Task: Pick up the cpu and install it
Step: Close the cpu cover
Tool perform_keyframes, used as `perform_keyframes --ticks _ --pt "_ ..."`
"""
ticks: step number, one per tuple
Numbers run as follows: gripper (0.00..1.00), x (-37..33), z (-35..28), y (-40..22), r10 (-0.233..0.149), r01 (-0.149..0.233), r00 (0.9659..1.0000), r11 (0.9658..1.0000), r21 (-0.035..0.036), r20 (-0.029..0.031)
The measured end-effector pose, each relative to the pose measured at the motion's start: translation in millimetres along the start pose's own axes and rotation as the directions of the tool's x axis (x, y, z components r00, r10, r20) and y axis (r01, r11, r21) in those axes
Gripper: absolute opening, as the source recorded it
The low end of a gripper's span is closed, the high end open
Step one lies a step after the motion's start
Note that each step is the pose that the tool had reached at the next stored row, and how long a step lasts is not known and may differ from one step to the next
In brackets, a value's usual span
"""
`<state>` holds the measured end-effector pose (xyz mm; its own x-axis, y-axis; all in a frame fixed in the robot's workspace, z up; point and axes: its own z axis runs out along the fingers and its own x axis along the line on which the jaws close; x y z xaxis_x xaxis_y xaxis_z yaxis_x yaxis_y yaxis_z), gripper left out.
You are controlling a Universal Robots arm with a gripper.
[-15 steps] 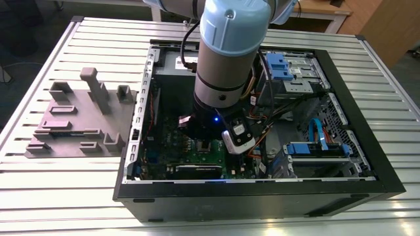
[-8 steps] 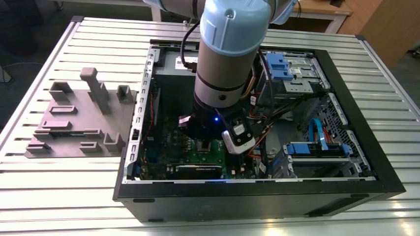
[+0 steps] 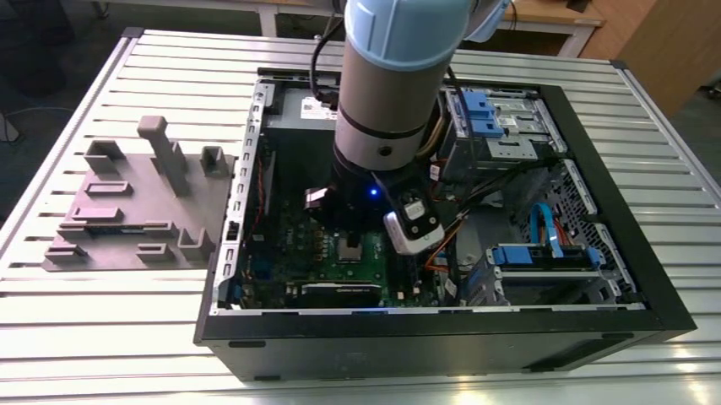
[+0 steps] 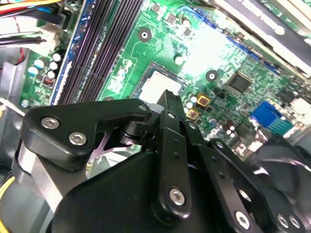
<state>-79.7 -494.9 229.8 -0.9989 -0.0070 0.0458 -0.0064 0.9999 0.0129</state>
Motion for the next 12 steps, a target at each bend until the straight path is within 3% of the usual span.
perform_keyframes --ticks 1,4,5,9,12 --pt "0.11 0.0 0.1 0.0 0.0 0.0 1.0 1.0 -0.0003 0.0029" --pt "0.11 0.8 0.0 0.0 -0.001 0.001 0.9996 1.0 -0.0013 0.0277" --pt "0.11 0.8 0.0 0.0 -0.005 0.005 0.9994 1.0 -0.0027 0.0333" --pt "0.11 0.8 0.1 0.0 -0.058 0.059 0.9977 0.9983 -0.0048 0.0354" --pt "0.11 0.8 0.4 0.0 -0.113 0.113 0.993 0.9936 -0.0023 0.0344"
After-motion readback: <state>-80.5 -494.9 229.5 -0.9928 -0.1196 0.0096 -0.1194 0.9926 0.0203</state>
